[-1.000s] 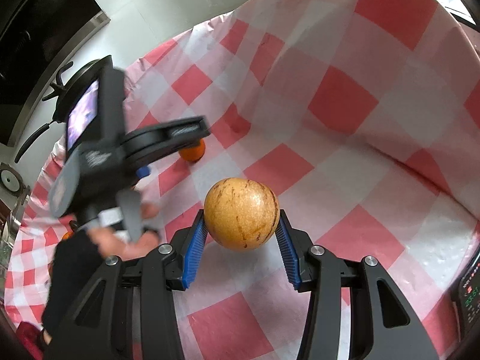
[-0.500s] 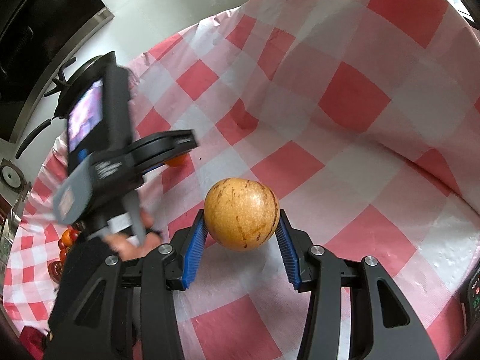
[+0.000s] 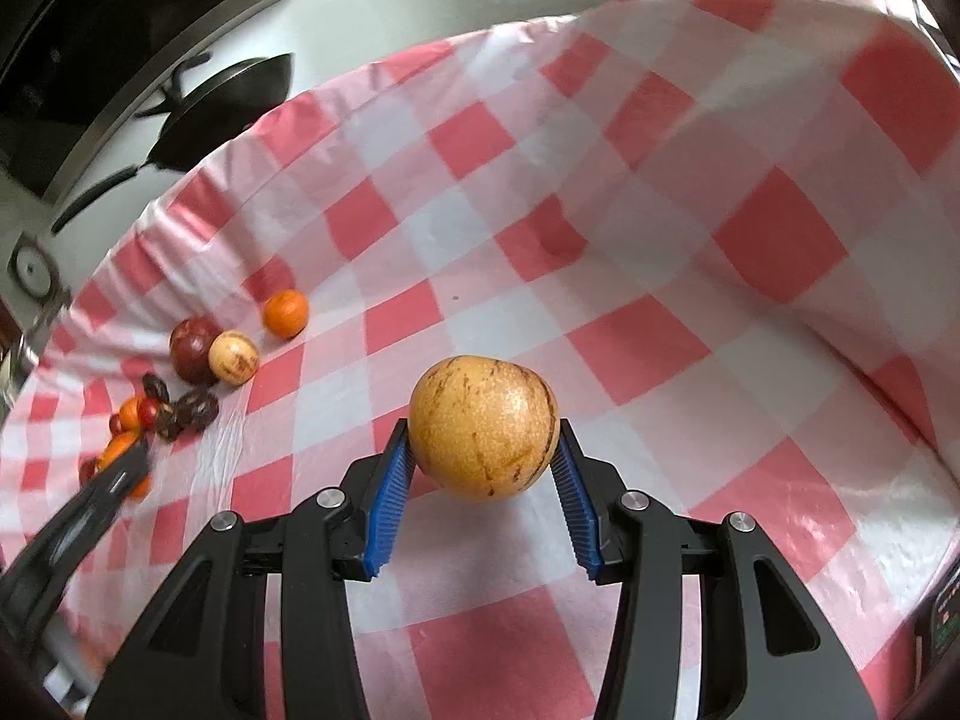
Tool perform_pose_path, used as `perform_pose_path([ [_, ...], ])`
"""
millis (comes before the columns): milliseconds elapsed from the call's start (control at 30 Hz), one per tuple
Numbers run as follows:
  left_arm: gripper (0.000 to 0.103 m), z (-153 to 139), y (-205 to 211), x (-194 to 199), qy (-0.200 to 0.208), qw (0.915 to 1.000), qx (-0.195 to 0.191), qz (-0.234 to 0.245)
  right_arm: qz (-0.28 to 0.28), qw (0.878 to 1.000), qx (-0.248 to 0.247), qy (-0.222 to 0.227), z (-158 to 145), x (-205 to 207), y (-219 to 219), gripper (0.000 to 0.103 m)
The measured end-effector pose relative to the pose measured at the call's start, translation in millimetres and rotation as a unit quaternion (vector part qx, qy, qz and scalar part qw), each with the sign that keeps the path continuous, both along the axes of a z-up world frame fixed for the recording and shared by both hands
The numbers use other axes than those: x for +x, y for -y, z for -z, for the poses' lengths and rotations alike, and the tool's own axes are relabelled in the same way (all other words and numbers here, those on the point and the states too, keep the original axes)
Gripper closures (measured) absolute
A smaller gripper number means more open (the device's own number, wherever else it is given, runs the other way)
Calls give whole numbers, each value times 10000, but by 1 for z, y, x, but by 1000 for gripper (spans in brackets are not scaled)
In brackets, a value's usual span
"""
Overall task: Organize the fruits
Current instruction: 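Grasp the mandarin orange with the left tool while the right tool holds the pepino, then carry the mandarin and pepino in both tools over the white box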
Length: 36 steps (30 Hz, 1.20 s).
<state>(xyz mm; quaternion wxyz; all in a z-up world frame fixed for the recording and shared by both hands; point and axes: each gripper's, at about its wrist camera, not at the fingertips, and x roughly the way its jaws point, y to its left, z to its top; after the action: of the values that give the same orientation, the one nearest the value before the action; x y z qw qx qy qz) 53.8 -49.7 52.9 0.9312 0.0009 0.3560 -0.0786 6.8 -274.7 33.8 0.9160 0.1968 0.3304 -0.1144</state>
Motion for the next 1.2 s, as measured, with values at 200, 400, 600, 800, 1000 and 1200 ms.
perform_pose_path([
  [200,64,-3,-96,-96,62,9982,93,-587,-743,9967,108,-311,3,14,-30,57],
  [400,64,2,-159,-158,-18,9936,115,-1121,-2085,9780,27,-102,-17,-18,-121,57],
  [600,64,1,-209,-207,-37,9872,60,-1590,-3258,9454,-31,17,-32,-63,-198,57],
  [800,64,-3,-254,-257,48,9802,-70,-1977,-3955,9183,-159,31,-39,-105,-246,57],
  [1000,64,2,-288,-304,41,9743,-79,-2249,-4591,8877,-347,50,-42,-147,-294,57],
  [1200,63,13,-318,-350,18,9682,3,-2502,-5271,8478,-543,199,-47,-191,-341,57],
])
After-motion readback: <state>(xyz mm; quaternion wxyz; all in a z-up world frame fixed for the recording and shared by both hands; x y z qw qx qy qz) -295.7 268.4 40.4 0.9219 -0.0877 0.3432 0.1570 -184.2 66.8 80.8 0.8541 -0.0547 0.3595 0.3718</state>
